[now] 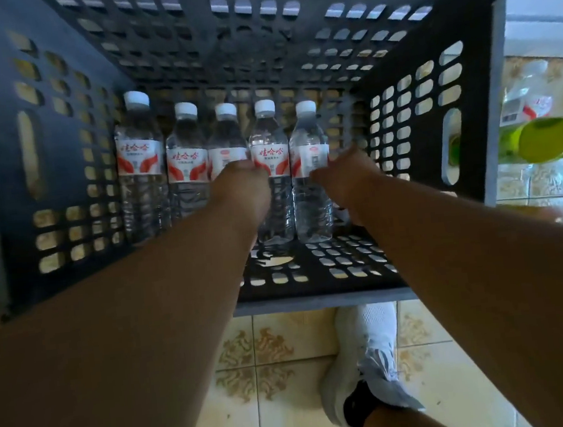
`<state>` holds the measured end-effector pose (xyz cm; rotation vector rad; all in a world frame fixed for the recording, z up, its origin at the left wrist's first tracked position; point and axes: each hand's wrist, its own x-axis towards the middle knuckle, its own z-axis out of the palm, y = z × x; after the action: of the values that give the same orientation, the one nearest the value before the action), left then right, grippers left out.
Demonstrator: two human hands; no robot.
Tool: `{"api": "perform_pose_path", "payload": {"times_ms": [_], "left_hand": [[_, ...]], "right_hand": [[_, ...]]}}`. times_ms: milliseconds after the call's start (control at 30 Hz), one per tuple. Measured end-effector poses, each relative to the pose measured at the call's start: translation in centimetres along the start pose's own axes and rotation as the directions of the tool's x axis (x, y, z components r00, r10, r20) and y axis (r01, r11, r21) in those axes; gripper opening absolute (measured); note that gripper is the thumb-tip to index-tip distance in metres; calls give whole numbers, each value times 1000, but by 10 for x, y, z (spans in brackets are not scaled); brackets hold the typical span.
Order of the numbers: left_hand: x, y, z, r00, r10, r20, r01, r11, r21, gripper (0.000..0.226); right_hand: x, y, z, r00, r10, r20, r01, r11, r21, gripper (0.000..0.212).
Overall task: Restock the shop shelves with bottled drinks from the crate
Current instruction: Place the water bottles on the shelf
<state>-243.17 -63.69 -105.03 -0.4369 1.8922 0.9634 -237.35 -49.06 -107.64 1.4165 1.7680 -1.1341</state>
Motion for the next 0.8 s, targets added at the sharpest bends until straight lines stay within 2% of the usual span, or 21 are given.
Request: {"api": "perform_pose_path", "payload": {"times_ms": [67,167,300,367,500,600,700,800], "left_hand": [[4,-2,10,1000,21,-15,-20,999,38,35],[8,-2,18,1000,4,-15,-4,1000,-25,40],[9,4,22,991,-115,65,123,984,-132,47],[8,9,26,983,-150,102,165,972,-164,59],[16,14,33,972,-178,151,201,968,-152,79],[24,12,32,962,-123,243,188,945,-267,73],[33,9,28,969,-105,222,174,932,-317,75],[30,8,27,966,-107,237,190,913,-362,71]], "right_hand": [[9,3,1,999,-29,22,29,999,-18,36],[15,4,1,996,-40,85,42,999,-27,56],[21,5,-4,988,47,145,-69,987,147,77],[27,6,-8,986,82,146,-117,960,255,83],[33,11,-14,979,61,196,-143,887,439,83],[37,15,-19,968,42,246,-181,799,574,83],[33,8,-20,947,-22,320,-192,759,623,87],[16,-3,-10,908,-113,403,-166,786,595,88]]}}
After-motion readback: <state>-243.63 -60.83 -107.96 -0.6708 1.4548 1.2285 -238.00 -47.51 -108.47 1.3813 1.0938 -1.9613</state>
